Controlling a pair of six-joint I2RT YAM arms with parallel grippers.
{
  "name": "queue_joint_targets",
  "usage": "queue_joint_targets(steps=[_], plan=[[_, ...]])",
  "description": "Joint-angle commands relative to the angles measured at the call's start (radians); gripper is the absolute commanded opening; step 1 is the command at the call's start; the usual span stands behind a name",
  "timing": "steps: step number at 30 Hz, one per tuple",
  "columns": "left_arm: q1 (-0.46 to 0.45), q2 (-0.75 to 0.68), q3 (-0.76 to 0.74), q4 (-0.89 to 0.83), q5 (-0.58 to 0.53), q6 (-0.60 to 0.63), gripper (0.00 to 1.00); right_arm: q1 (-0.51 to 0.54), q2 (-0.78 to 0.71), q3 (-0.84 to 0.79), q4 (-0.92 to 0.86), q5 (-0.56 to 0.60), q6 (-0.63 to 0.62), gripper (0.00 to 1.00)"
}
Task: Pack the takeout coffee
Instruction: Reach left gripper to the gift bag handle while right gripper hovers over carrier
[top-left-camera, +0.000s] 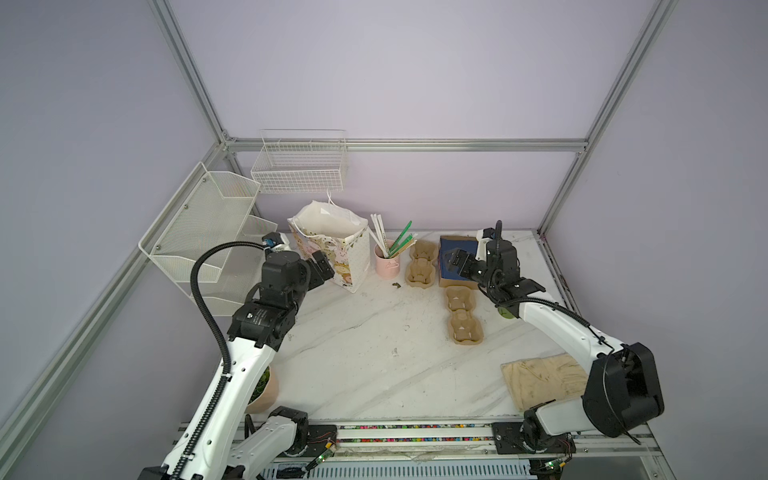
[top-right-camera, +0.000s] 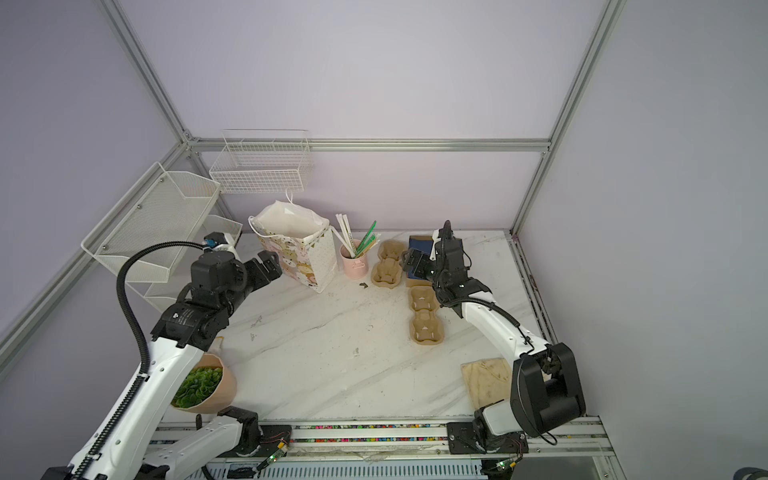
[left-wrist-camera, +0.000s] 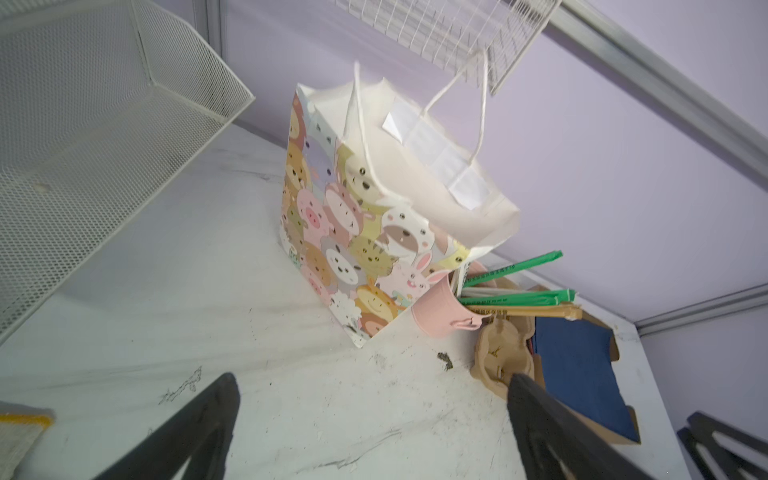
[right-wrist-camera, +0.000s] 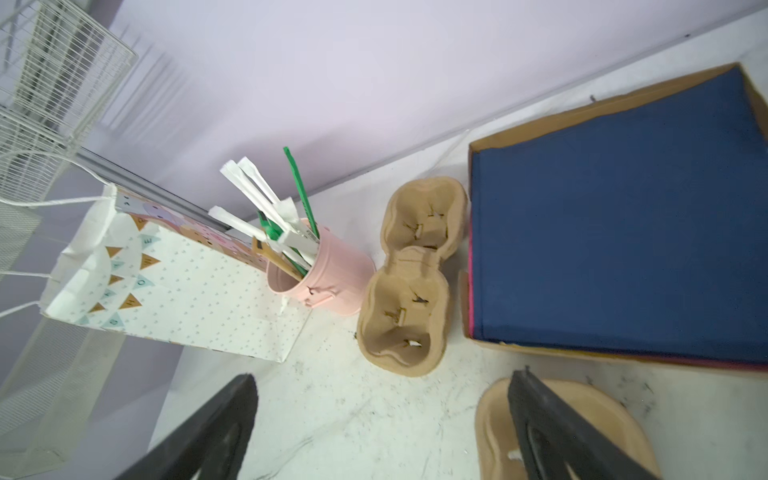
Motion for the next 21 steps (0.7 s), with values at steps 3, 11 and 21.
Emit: queue_joint_targets(steps=[3,11,21], plan=[[0.022,0.112,0.241,-0.082,-0.056,-0.050,1.00,0.005,-0.132,-0.047,-0.084,0.095,-0.062,0.97],[0.101,0.285,0.405,-0.138,0.010,-0.083,0.96,0.008,-0.246,-0.094,-0.120,0.095,-0.077,0.97],[0.147,0.428,0.492,-0.138,0.040,-0.085,0.84,0.019,-0.316,-0.105,-0.135,0.058,-0.068,0.97]])
